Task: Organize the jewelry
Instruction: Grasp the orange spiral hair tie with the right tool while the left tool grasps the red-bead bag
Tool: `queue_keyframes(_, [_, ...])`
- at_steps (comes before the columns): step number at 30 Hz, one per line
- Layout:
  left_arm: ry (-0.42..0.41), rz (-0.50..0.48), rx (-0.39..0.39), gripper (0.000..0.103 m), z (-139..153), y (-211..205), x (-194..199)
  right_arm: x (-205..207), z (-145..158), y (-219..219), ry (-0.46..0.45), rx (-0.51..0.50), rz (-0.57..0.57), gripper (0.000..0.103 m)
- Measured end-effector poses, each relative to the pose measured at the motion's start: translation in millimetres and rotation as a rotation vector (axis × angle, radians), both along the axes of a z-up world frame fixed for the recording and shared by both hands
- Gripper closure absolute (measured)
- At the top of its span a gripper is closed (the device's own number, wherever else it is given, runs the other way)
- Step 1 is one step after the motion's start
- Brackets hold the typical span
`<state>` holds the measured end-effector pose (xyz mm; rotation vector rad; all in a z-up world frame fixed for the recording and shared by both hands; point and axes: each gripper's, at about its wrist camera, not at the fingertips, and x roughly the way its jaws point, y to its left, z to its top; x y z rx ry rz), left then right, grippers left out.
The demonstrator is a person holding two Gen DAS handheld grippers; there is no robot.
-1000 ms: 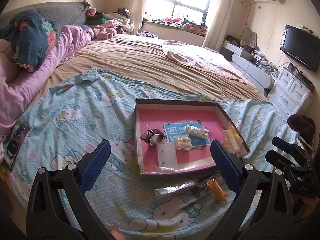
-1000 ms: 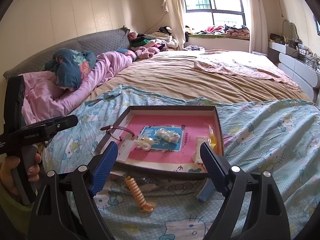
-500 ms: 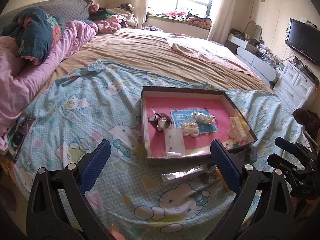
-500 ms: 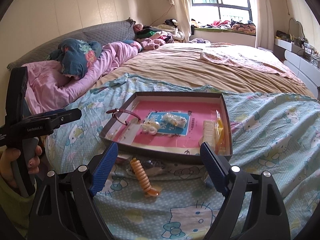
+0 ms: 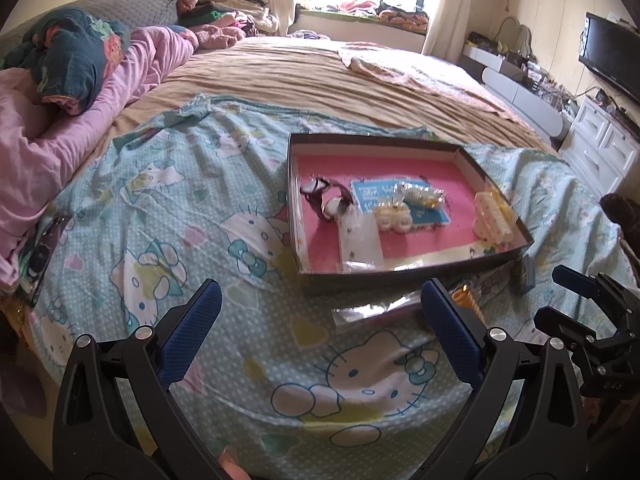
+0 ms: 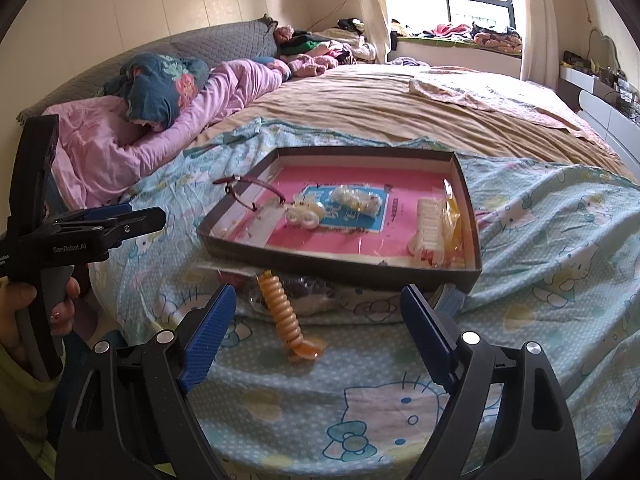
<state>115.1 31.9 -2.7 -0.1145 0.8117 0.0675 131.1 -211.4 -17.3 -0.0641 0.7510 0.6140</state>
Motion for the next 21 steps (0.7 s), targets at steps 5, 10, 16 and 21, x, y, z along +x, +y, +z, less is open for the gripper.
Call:
queue_keyframes(5, [0.030,-0.003,0.021,0.010,-10,-4,-1,-1,-12,5,0.022,-0.012,0.028,0.024])
queue_keyframes(10, [0.059,-0.010,0.040,0.010,-19,-10,-1,-1,-22,12,0.036,-0.028,0.048,0.028])
queue_keyframes(16, [0.088,-0.020,0.043,0.010,-30,-13,1,0,-35,21,0.054,-0.062,0.078,0.031])
queue_keyframes(21, [0.110,-0.025,0.042,0.010,-39,-14,4,3,-44,32,0.054,-0.095,0.105,0.038])
